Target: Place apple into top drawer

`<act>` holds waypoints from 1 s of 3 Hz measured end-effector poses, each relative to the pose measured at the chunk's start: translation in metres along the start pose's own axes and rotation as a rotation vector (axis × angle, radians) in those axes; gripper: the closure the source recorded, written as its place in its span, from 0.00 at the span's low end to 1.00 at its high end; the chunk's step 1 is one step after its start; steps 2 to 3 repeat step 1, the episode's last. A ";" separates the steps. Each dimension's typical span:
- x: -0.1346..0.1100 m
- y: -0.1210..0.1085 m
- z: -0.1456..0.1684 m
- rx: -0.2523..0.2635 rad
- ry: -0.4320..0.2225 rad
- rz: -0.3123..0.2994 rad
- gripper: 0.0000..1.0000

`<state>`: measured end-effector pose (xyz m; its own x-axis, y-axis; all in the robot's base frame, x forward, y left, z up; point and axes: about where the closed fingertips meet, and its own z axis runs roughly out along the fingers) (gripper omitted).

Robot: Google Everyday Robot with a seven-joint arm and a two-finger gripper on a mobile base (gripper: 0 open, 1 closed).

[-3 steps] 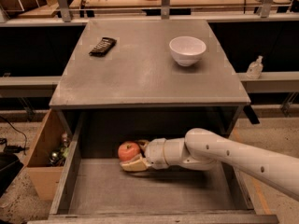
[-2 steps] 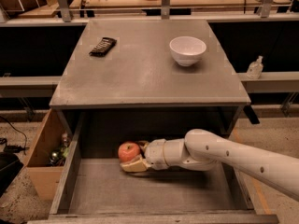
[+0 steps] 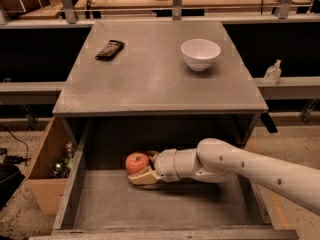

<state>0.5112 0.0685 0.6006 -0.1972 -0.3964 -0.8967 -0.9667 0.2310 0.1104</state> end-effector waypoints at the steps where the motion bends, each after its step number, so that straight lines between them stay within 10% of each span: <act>1: 0.000 0.001 0.001 -0.003 0.000 -0.001 0.13; 3: 0.000 0.001 0.001 -0.003 0.000 -0.001 0.13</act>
Offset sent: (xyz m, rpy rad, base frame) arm 0.0000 0.0000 0.0000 0.0000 0.0000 0.0000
